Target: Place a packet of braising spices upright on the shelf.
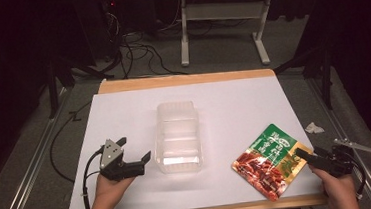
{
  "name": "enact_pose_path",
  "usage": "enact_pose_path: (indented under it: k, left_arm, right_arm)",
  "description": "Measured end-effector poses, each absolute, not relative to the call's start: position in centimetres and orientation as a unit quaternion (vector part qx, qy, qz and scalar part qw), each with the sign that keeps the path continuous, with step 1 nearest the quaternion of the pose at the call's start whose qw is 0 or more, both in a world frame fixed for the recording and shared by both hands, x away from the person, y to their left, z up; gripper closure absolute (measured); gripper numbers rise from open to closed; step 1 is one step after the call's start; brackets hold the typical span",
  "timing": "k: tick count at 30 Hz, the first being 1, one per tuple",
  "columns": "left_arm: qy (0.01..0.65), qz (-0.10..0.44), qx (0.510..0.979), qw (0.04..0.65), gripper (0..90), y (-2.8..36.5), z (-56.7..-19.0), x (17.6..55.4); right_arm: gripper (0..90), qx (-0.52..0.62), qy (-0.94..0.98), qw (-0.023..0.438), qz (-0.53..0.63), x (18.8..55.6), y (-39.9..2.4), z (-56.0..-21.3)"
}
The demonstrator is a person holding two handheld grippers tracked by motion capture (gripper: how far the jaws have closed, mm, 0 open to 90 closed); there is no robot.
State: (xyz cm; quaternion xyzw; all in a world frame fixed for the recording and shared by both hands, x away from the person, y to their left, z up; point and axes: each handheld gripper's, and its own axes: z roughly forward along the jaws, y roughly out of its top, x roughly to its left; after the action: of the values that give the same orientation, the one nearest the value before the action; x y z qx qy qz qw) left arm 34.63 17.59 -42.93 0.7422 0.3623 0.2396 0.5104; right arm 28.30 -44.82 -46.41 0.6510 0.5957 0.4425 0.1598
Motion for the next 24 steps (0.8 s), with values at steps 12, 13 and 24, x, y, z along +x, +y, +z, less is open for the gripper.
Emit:
enact_pose_path:
  k: [12,13,24]
  left_arm:
    - [0.357,0.239,0.746,0.509,3.2,17.54,-43.04,34.59]
    - [0.356,0.239,0.747,0.508,3.2,17.53,-43.04,34.59]
    - [0.351,0.238,0.752,0.504,3.3,17.46,-43.13,34.48]
  right_arm:
    - [11.4,0.687,0.571,0.122,0.433,28.99,-45.51,-47.07]
    - [11.4,0.687,0.57,0.124,0.433,29.01,-45.57,-47.09]
    - [16.3,0.688,0.567,0.115,0.439,29.13,-45.75,-47.21]
